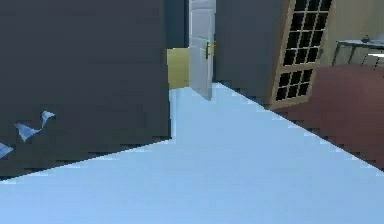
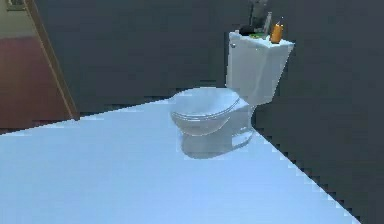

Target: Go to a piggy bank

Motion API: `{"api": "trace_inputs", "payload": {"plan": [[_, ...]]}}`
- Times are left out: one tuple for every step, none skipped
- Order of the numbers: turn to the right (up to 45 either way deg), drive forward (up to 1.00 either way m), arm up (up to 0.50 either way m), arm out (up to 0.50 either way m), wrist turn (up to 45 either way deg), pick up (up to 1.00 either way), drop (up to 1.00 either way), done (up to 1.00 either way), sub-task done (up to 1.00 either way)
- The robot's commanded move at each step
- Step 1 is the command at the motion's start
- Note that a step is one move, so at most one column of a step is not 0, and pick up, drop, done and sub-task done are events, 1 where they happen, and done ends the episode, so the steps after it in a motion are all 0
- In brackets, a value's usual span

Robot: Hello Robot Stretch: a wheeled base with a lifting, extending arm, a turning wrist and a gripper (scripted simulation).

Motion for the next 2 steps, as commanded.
{"api": "trace_inputs", "payload": {"plan": [[0.0,1.0,0.0,0.0,0.0,0.0,0.0,0.0,0.0],[3.0,0.0,0.0,0.0,0.0,0.0,0.0,0.0,0.0]]}}
